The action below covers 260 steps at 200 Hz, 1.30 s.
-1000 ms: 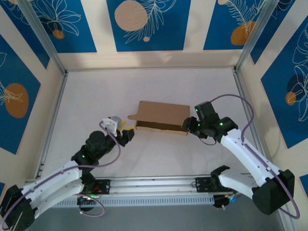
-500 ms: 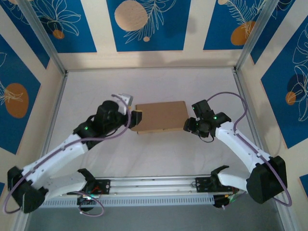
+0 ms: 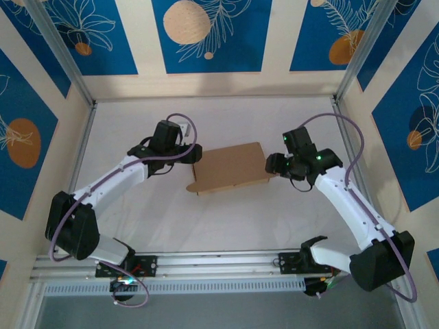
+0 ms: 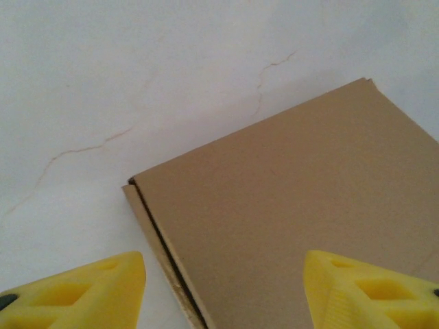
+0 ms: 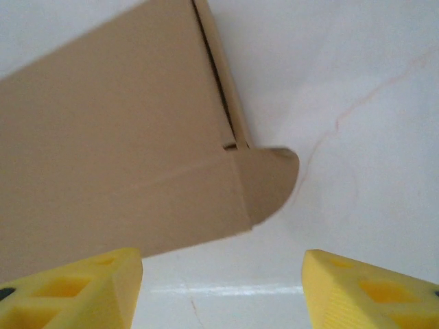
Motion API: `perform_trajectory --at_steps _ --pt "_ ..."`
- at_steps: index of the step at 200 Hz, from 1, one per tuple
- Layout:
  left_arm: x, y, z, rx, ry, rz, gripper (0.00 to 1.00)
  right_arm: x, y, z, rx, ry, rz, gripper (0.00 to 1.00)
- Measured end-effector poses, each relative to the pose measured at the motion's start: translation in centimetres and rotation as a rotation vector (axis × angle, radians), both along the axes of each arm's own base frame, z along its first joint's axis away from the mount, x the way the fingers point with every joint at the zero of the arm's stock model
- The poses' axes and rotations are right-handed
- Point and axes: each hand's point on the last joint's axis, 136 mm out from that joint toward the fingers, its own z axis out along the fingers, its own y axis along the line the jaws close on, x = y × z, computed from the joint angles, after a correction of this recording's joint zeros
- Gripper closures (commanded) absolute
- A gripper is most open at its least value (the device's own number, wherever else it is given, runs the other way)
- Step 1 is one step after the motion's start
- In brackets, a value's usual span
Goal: Fold the paper box
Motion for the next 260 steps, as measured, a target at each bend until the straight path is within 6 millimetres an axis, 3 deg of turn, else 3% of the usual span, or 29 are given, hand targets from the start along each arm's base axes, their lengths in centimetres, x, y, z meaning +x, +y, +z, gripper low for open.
perform_trajectory --at_steps 15,29,72,133,149,188,260 --pt "-0.2 -0.1 -0.8 -0.024 0.022 0.015 0.29 1.4 0.2 0.7 0.008 -0.004 0.013 0.33" --pt "-0.7 0.2 -2.2 -0.030 0.061 0.042 0.29 2.8 0.4 0.1 -0.003 0.022 0.019 0.30" --pt "-2.3 1.6 -6.9 -0.019 0.173 0.132 0.31 5.5 1.1 -5.9 -0.037 0.175 0.011 0.29" --pt "-2.2 1.9 -12.1 -0.042 0.259 0.235 0.36 7.0 1.7 -11.8 -0.061 0.269 -0.010 0.40" --pt "-1.6 1.5 -12.0 -0.079 0.242 0.251 0.37 6.8 1.8 -13.3 -0.065 0.292 -0.017 0.44" --pt "-0.5 1.1 -12.2 -0.116 0.220 0.280 0.39 7.5 2.3 -13.3 -0.054 0.254 -0.026 0.51" --pt "-0.2 1.0 -12.0 -0.110 0.193 0.267 0.49 7.1 2.5 -13.1 0.031 0.228 -0.010 0.52"
